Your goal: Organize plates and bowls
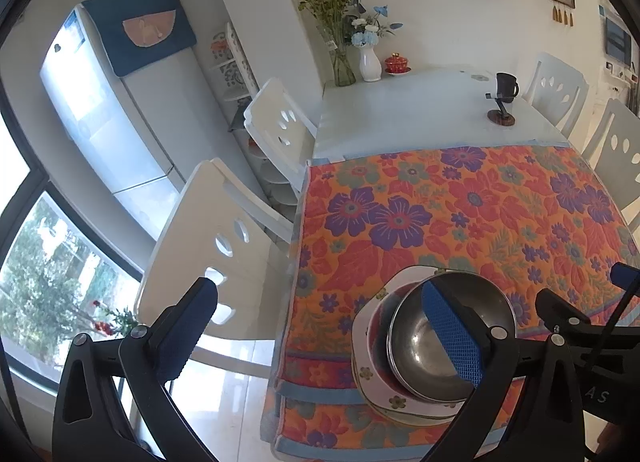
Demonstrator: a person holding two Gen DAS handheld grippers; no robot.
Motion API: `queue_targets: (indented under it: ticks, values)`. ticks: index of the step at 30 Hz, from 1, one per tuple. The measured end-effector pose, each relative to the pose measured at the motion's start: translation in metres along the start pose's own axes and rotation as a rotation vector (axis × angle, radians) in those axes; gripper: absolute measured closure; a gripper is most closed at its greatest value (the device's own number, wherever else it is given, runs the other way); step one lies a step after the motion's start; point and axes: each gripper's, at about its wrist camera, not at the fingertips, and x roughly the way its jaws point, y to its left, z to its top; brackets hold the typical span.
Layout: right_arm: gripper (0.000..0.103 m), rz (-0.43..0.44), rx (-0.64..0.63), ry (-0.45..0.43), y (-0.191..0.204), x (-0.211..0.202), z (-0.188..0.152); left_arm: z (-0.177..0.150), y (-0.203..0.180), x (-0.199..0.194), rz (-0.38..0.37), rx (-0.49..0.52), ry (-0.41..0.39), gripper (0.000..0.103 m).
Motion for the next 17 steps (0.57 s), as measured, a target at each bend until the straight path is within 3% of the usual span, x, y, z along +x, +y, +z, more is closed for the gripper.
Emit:
queue_targets:
  ticks: [13, 17]
  values:
    - [0.006, 0.013, -0.053, 0.012, -0.017, -0.002, 0.001, 0.001, -0.017, -0.009, 0.024, -0.057, 0.016, 0.001]
    - [0.006, 0.036, -0.079, 0.006, -0.029, -0.004, 0.005, 0.005, -0.028, -0.029, 0.107, -0.07, -0.068, 0.001]
